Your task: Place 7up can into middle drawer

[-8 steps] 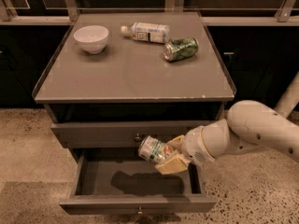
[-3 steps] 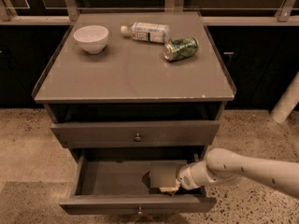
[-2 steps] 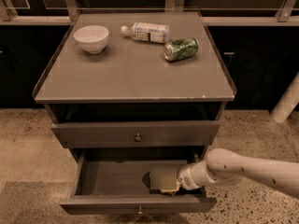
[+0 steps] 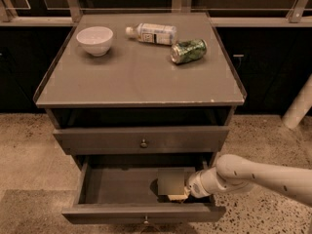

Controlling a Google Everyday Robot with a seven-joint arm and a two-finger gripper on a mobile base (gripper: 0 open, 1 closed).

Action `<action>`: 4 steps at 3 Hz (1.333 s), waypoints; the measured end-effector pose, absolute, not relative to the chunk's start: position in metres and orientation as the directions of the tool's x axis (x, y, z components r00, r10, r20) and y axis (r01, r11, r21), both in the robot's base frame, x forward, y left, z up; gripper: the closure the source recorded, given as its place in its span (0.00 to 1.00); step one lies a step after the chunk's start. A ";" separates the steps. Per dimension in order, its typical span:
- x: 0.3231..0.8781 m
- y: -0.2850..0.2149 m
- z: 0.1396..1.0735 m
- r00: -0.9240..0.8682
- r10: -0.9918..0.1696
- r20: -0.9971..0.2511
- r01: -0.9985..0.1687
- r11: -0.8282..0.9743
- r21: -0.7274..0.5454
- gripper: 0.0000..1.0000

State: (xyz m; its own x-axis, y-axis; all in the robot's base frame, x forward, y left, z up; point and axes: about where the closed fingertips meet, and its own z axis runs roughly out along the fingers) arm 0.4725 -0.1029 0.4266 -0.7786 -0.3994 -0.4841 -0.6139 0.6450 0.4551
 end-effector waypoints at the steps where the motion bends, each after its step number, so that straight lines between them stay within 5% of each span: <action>1: 0.472 -0.103 0.427 -0.779 -0.399 -0.484 -0.614 0.645 0.455 0.35; 2: 0.472 -0.103 0.427 -0.779 -0.399 -0.484 -0.614 0.645 0.455 0.12; 3: 0.472 -0.103 0.427 -0.779 -0.399 -0.484 -0.614 0.645 0.455 0.00; 4: 0.472 -0.103 0.427 -0.779 -0.400 -0.484 -0.614 0.645 0.455 0.00</action>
Offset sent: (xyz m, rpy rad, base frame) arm 0.0000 0.0000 0.0000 0.0000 0.0000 0.0000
